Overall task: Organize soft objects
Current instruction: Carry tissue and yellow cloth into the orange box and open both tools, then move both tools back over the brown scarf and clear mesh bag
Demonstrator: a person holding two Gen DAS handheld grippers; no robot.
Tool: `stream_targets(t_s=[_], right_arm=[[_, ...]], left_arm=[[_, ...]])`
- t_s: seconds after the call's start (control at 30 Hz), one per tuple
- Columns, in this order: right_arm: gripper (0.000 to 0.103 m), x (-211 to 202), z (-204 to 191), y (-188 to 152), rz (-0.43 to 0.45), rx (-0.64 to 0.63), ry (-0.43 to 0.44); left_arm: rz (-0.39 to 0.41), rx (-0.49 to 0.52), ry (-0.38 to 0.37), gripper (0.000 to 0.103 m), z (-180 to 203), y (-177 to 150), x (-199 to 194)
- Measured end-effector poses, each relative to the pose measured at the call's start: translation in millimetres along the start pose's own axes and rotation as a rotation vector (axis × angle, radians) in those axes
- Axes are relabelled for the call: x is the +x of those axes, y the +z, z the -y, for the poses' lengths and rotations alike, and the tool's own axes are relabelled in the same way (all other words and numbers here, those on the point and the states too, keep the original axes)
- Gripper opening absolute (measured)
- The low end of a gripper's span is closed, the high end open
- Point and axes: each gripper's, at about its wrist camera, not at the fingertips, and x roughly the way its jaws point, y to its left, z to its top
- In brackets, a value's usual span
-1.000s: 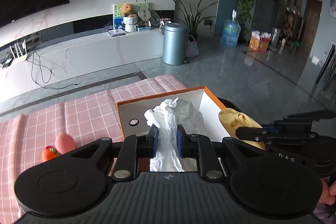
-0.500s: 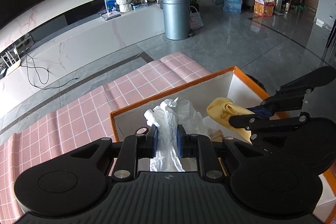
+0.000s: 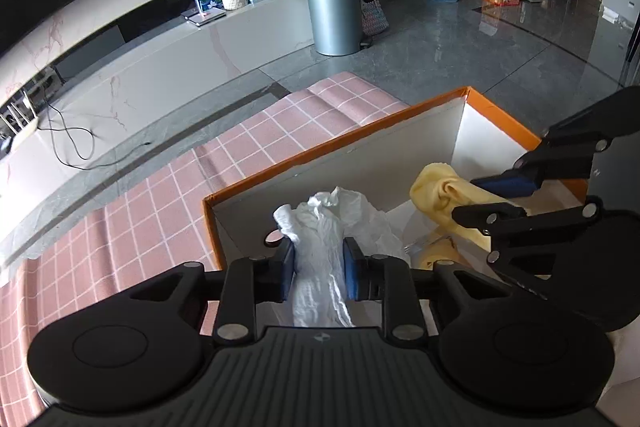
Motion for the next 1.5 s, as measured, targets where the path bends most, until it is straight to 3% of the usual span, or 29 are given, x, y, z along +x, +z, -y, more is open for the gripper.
stream_targets(t_s=[0.07,0.17,0.27,0.47,0.6,0.77,0.93,1.17,1.27,1.33,1.5], right_arm=[[0.028,-1.3,-1.2,-1.4,0.004,-0.001,0.000],[0.030,-2.9,-1.6,-2.3,0.003,-0.003,0.004],[0.042,-6.6,-2.5,-3.3,0.009,-0.004,0.005],[0.046,-25.2,-4.6,-3.6,0.040,-0.013,0.008],[0.061,-47.8,-7.8,-6.4,0.086,-0.005,0.008],[0.070,-82.8,-19.3,-13.5,0.153,0.057,0.015],[0.074,-120.0,-43.6,-22.5,0.250,0.140,0.008],[0.079,-166.4,-99.0,-37.6,0.396,0.179,0.035],[0.087,-179.4,-125.0,-46.1,0.466,0.188,0.052],[0.093,-184.4,-144.8,-50.9,0.479,0.188,0.066],[0.093,-188.1,-192.1,-62.4,0.465,0.158,0.096]], left_arm=[[0.002,-0.002,0.011,0.036,-0.4,-0.5,-1.5],[0.006,-0.010,0.006,0.048,-1.7,1.3,-4.3],[0.025,-0.005,0.003,0.059,-2.7,1.8,-9.9],[0.061,-0.023,-0.012,0.064,-3.7,1.2,-28.0],[0.094,-0.039,-0.034,0.068,-4.1,-0.8,-47.9],[0.147,-0.040,-0.040,0.069,-8.4,-12.0,-80.8],[0.236,-0.052,-0.027,0.069,-17.5,-38.0,-120.7],[0.337,-0.176,0.016,0.069,-42.5,-86.5,-175.2],[0.377,-0.200,0.066,0.068,-47.2,-110.3,-190.5],[0.398,-0.236,0.086,0.068,-52.2,-128.5,-198.4],[0.394,-0.384,0.139,0.068,-70.7,-175.2,-205.2]])
